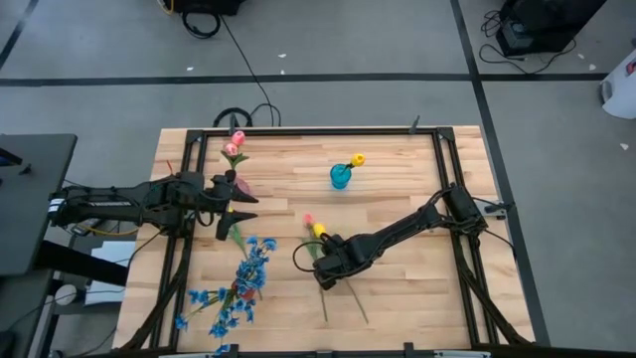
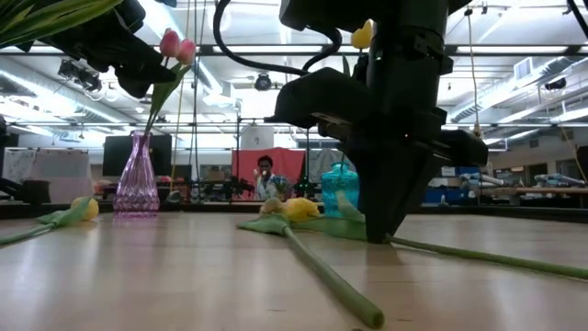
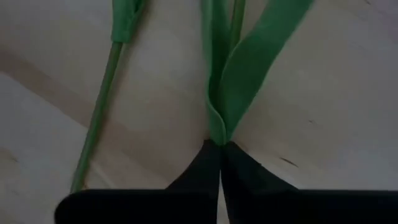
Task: Sort flowers into vase by color
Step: Put the right yellow tulip into the blue vase
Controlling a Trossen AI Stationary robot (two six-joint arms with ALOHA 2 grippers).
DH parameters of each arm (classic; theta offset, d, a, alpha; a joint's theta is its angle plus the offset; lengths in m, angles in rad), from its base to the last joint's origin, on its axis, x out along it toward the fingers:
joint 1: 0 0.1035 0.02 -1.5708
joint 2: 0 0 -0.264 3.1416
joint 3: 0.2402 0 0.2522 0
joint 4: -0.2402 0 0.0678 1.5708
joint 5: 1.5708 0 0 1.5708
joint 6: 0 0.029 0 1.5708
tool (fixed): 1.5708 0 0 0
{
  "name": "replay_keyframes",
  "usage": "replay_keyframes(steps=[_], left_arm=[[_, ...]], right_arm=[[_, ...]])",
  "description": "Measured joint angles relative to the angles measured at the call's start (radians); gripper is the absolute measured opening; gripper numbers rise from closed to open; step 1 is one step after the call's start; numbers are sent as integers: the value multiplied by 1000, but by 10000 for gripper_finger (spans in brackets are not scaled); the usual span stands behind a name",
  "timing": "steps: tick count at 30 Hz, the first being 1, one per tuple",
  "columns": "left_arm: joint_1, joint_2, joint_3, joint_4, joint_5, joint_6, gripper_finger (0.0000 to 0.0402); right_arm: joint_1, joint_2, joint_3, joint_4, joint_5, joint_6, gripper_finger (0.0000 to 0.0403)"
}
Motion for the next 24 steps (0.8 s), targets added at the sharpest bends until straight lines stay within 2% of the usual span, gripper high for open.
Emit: replay_keyframes(steps=[5,11,13,19,24], left_arm=[[0,0,0,1,-1,-5,207],[0,0,0,7,0,-7,207],[0,-4,0,16,0,-7,207],[0,-13,-1,31,0,-9,207],[0,-13,-1,39,-1,-8,207]], right_arm=[[-6,-15,-2,-78,29,-55,10],[8,-121,-2,-122,264,-244,7],[12,-164,-2,-169,309,-286,6],[9,-297,-6,-443,292,-270,5],[-7,-427,-124,-542,212,-202,4]])
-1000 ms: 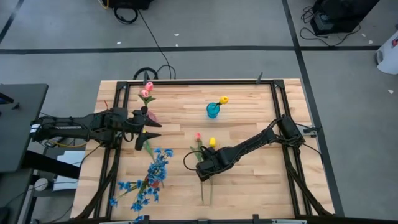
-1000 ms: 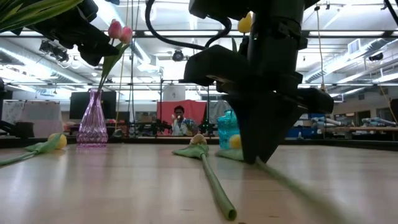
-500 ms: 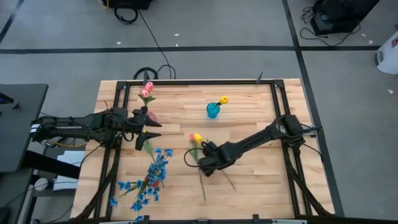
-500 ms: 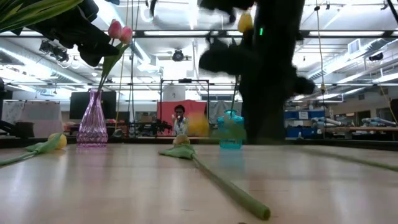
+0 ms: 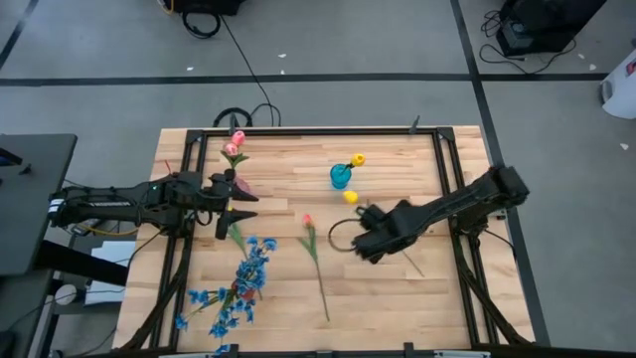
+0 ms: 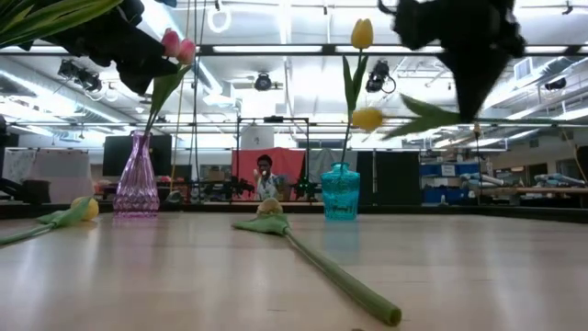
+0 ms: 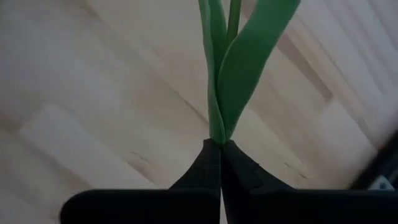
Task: Sort flowers into vase by color
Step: Put the right yellow tulip into the blue vase
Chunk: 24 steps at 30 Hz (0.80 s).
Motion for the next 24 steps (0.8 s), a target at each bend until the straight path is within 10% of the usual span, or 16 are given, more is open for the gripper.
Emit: replay_keyframes(steps=[4,9,16,24], left_arm=[[0,0,0,5,-10,3,207],[0,0,0,13,-36,4,207],[0,0,0,60,-56,-9,207],[0,0,0,60,-69,-25,207]], right_arm=[[-45,-93,-130,-13,-19,30,4],[-151,-190,-251,-10,216,26,4],[-371,-287,-332,269,473,-436,5],[-705,-425,-447,944,194,-1113,5]])
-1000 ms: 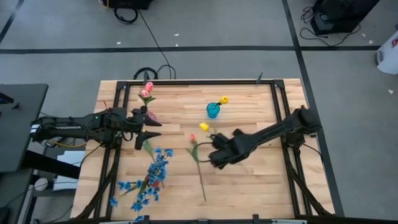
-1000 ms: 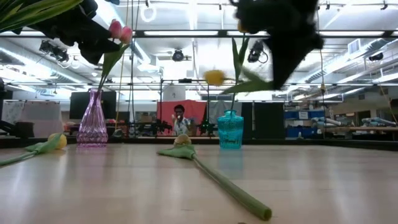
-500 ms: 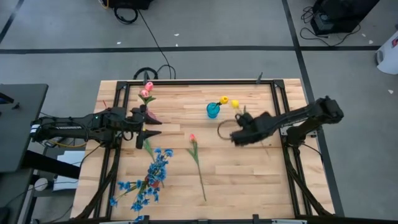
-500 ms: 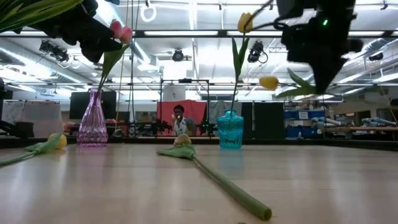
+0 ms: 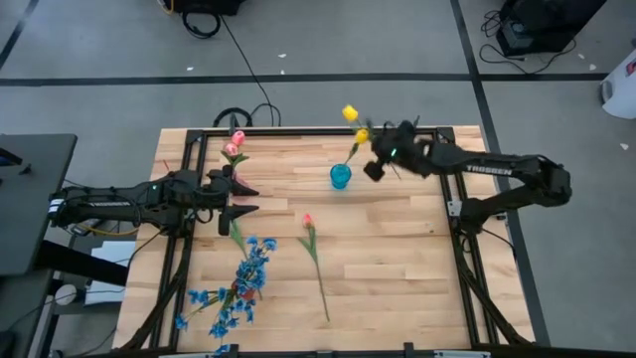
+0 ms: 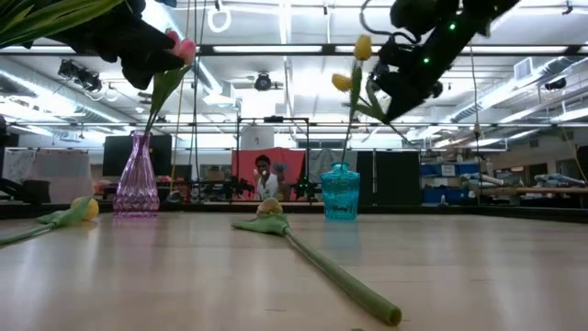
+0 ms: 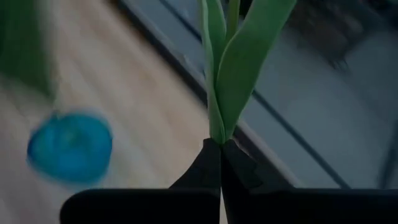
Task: Sort flowers into vase by color
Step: Put the right yellow tulip into the blue vase
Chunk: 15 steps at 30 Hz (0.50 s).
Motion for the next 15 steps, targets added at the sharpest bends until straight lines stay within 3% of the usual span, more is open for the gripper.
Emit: replay_keyframes(steps=[7,15], left_arm=[[0,0,0,0,-27,0,207],[0,0,0,68,-43,13,207]], right_arm=[[-230,21,-43,309,-369,-233,5],[-391,138,-43,528,-744,-338,5]])
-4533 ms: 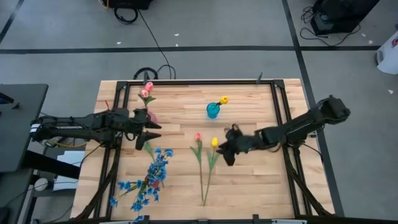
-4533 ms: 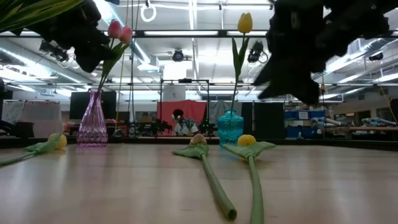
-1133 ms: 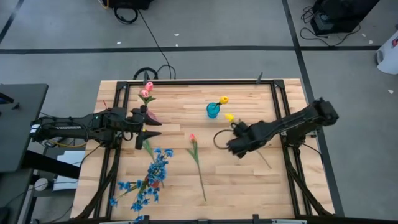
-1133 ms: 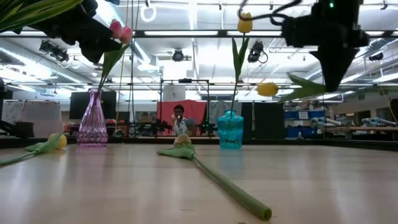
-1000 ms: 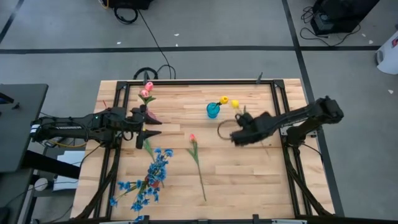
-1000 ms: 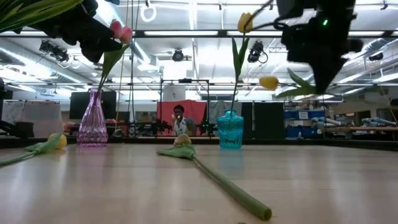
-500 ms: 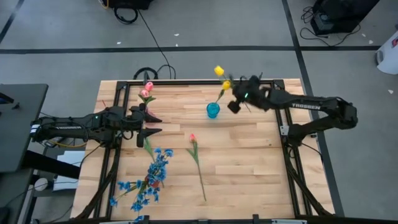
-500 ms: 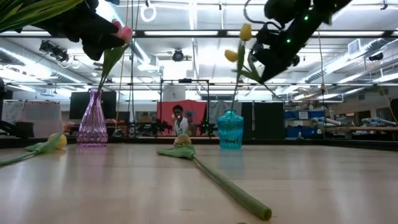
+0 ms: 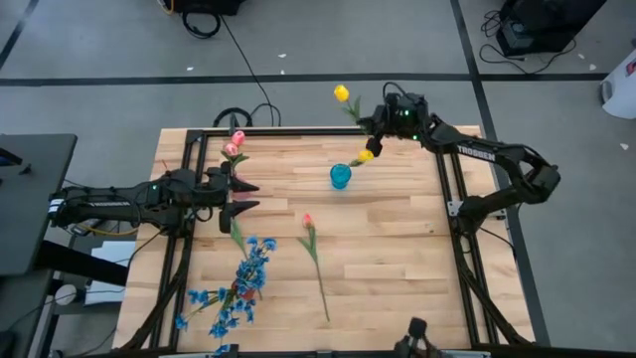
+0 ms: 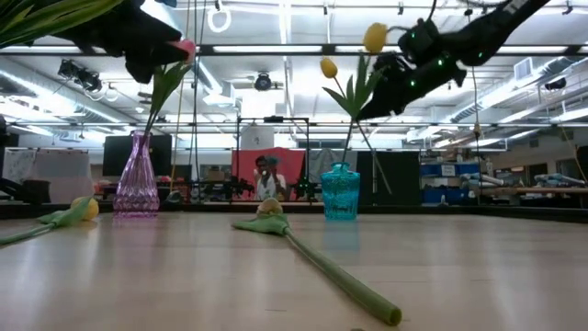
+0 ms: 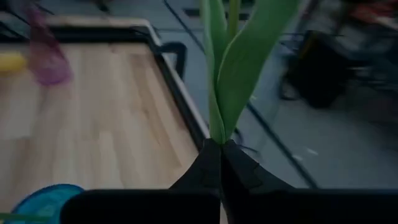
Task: Sort flowers into vase by color
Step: Put the right yellow tulip into the blue vase
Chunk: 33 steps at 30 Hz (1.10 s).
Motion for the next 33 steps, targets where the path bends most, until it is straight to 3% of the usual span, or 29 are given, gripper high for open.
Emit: replay_keyframes(steps=[6,12,21,33], left_arm=[[0,0,0,30,-5,68,207],[0,0,0,25,-52,96,207],[0,0,0,2,-88,94,207],[0,0,0,-5,-89,90,207]], right_arm=[[-92,80,0,191,-366,117,5],[-119,104,1,421,-535,284,5],[-88,104,1,531,-635,518,5],[3,113,1,531,-620,503,5]])
